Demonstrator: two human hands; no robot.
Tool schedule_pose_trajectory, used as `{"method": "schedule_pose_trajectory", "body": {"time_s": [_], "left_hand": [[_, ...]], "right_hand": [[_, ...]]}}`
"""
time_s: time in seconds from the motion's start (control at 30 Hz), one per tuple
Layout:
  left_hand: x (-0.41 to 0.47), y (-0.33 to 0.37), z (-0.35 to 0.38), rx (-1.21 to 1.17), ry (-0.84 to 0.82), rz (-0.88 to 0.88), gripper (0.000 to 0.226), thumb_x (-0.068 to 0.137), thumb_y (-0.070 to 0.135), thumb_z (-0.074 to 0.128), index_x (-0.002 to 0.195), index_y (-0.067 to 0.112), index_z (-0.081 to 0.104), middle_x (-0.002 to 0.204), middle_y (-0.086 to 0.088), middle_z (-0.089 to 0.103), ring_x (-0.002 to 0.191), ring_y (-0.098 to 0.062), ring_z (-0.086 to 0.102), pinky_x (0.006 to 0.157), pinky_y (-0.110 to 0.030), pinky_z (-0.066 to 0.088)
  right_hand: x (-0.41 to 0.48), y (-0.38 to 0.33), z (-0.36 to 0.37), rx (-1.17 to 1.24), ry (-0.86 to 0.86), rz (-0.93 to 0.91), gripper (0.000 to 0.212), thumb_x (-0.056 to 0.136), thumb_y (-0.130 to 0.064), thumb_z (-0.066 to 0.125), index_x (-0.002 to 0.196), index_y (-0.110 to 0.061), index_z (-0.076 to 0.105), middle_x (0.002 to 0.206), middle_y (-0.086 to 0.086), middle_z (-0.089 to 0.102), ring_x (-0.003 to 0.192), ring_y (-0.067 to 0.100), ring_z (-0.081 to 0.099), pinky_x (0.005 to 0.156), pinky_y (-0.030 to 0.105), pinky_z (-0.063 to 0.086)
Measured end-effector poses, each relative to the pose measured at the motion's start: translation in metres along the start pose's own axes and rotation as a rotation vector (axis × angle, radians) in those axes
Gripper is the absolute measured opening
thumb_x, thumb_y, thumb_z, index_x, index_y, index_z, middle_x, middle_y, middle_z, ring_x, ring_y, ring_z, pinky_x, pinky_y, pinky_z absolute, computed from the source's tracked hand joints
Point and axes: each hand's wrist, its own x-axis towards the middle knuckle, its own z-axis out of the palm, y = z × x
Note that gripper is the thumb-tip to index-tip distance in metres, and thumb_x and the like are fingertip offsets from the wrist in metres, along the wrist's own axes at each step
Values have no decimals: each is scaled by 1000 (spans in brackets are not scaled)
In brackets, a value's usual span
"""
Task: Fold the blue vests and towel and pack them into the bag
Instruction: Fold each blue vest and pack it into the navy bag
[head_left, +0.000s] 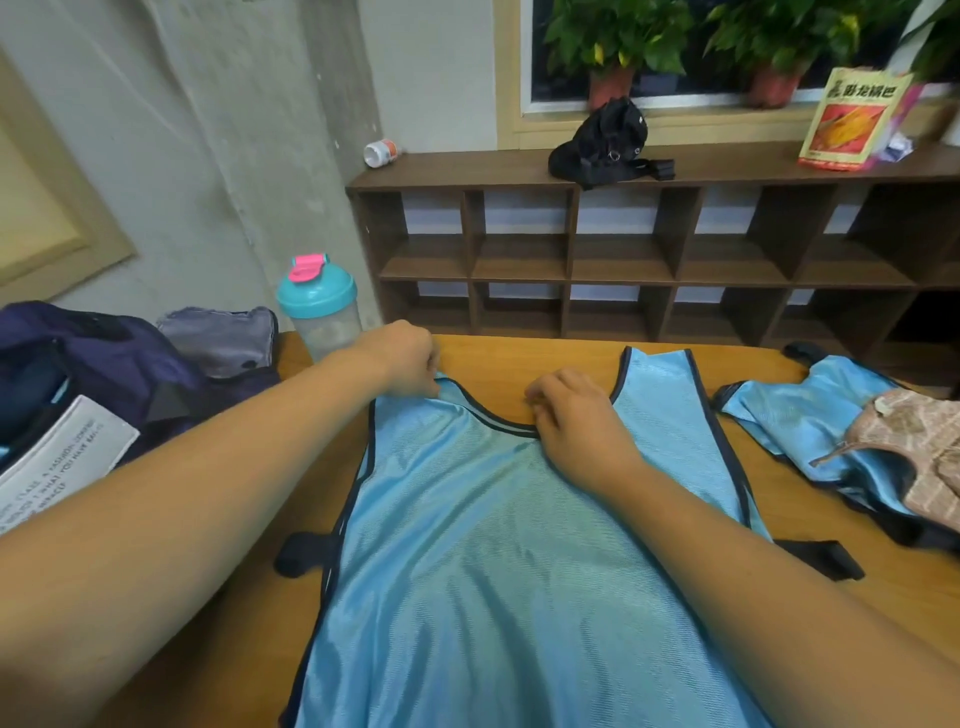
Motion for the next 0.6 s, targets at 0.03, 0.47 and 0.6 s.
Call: {"method": "schedule_pose_trajectory", "body": {"time_s": [0.03, 0.47, 0.6], "left_hand": [[0, 0, -2, 37, -11, -10, 18, 87, 42, 70, 86, 25, 69, 88, 2, 68, 87, -21, 64, 73, -37, 57], [11, 5, -7, 220, 52, 68, 25, 89, 45, 71, 91, 21, 69, 100, -1, 58, 90, -21, 60, 68, -34, 51], [21, 1, -14, -227, 66, -22, 19, 95, 34, 64, 86, 18, 67, 93, -4, 66, 89, -22, 65, 80, -41, 56]], "right_hand": [[0, 0, 0, -3, -5, 1, 21, 107, -18, 52, 122, -18, 67, 116, -3, 59, 111, 21, 51, 100, 38, 45], [1, 2, 0, -15, -20, -6, 21, 107, -19, 51, 119, -21, 67, 116, -6, 59, 112, 18, 47, 100, 35, 42], [0, 2, 0, -8, -18, -2, 20, 106, -19, 52, 119, -21, 68, 114, -5, 57, 111, 18, 47, 99, 34, 41]]}}
